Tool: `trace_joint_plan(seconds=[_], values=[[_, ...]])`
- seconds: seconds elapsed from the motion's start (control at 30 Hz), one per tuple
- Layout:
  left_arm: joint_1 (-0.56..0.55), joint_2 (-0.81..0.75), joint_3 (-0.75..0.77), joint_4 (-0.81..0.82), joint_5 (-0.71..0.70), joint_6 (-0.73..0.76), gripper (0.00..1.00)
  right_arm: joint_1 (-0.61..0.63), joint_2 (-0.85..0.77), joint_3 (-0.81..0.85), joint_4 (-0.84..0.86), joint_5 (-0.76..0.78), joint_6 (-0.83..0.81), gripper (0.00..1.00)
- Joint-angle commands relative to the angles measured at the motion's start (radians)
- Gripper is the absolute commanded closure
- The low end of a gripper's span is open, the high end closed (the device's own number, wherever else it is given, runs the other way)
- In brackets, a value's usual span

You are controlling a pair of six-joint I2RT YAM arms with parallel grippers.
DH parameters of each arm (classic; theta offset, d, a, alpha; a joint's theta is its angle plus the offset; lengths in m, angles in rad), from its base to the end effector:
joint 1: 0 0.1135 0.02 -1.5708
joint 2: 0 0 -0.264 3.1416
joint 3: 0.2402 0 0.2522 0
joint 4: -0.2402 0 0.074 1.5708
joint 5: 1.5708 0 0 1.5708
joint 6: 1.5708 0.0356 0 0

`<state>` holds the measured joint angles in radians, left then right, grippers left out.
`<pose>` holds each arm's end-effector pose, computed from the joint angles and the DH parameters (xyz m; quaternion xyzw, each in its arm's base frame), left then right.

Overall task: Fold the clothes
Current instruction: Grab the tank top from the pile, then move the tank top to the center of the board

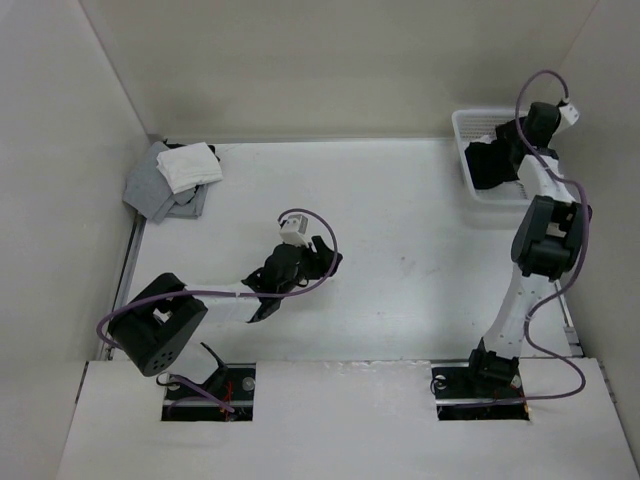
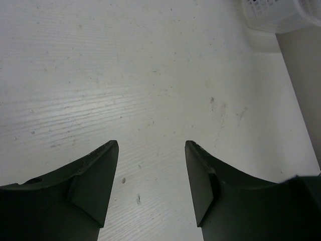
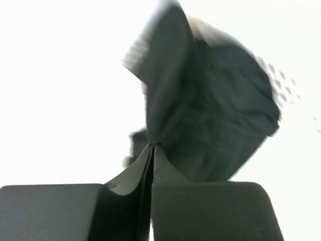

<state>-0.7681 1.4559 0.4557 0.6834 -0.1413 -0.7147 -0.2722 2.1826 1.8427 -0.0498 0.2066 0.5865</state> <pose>0.2022 -0.1884 0.1680 -0.0198 0.8086 -0.3531 0.4702 0.5020 -0.1477 0.2632 0.3961 0.7273 0.0021 0.5604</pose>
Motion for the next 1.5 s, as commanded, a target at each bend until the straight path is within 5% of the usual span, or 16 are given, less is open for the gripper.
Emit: trace_joint_plan(seconds=[0.0, 0.3, 0.43, 0.67, 0.9, 1.03, 1.1, 1.17, 1.23, 1.3, 1.37, 1.4, 1.47], values=[[0.003, -0.015, -0.008, 0.067, 0.019, -0.009, 0.46, 0.060, -0.353, -0.129, 0.260, -0.029, 0.004, 1.00], [0.023, -0.133, -0.051, 0.056, -0.007, -0.012, 0.46, 0.345, -1.026, -0.551, 0.301, -0.038, -0.040, 1.00], [0.068, -0.281, -0.080, -0.008, -0.035, -0.037, 0.47, 0.679, -1.308, -0.560, 0.222, 0.003, -0.125, 1.00], [0.196, -0.590, -0.127, -0.224, -0.077, -0.083, 0.46, 1.315, -1.299, -0.427, 0.194, 0.094, -0.309, 0.99], [0.263, -0.672, -0.160, -0.335, -0.067, -0.094, 0.46, 1.082, -1.083, -0.566, 0.238, -0.001, -0.108, 0.99], [0.278, -0.671, -0.190, -0.377, -0.063, -0.083, 0.47, 0.885, -0.815, -0.617, 0.370, -0.134, 0.048, 0.97], [0.280, -0.667, -0.196, -0.401, -0.063, -0.080, 0.47, 0.808, -0.670, -0.562, 0.387, -0.168, 0.093, 0.88], [0.280, -0.670, -0.218, -0.441, -0.078, -0.062, 0.48, 0.698, -0.491, -0.435, 0.349, -0.220, 0.120, 0.67], [0.270, -0.677, -0.226, -0.511, -0.119, -0.048, 0.51, 0.676, -0.521, -0.504, 0.323, -0.248, 0.104, 0.57], [0.261, -0.666, -0.232, -0.527, -0.150, -0.042, 0.52, 0.714, -0.575, -0.613, 0.333, -0.242, 0.079, 0.65], [0.252, -0.638, -0.229, -0.550, -0.159, -0.040, 0.58, 0.754, -0.635, -0.736, 0.332, -0.237, 0.079, 0.81], [0.234, -0.617, -0.212, -0.588, -0.147, -0.039, 0.61, 0.820, -0.706, -0.879, 0.321, -0.228, 0.084, 0.98], [0.185, -0.600, -0.193, -0.656, -0.149, -0.040, 0.66, 0.929, -0.788, -1.038, 0.318, -0.192, 0.091, 1.00]])
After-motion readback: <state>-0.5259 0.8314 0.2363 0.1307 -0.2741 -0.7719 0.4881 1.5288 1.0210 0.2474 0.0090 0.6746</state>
